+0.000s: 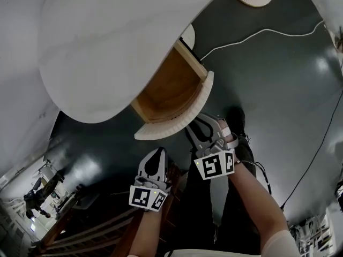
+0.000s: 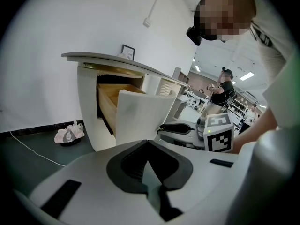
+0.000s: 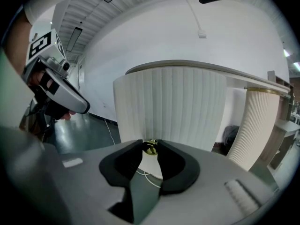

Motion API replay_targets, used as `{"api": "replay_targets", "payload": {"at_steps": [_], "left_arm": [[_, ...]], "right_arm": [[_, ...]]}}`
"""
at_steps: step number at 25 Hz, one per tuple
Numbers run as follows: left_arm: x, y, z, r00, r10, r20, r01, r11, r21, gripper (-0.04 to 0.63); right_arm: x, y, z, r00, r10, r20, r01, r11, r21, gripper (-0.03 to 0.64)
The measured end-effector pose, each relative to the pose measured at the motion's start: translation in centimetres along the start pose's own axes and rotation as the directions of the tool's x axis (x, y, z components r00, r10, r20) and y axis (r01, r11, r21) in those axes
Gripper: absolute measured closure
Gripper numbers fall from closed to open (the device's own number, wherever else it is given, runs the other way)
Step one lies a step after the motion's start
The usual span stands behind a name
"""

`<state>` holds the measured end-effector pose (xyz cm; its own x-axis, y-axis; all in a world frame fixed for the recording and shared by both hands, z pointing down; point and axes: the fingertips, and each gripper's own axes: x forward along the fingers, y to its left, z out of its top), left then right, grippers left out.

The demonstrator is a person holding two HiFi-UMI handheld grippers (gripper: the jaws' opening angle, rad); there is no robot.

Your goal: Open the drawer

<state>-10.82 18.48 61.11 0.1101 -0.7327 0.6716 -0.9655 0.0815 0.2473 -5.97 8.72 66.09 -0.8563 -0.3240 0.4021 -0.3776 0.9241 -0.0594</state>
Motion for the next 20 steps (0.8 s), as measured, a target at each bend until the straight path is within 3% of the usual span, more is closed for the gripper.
{"api": "replay_targets", "payload": {"at_steps": [20], "left_arm": [[-3.1, -0.8, 2.3, 1.0, -0.011, 0.009, 0.01, 0.997, 0.074, 0.589]], "right_arm": [[-4.0, 1.1, -2.8, 0.993, -0.022, -0.12, 0.02, 1.0, -0.018, 0.508]]}}
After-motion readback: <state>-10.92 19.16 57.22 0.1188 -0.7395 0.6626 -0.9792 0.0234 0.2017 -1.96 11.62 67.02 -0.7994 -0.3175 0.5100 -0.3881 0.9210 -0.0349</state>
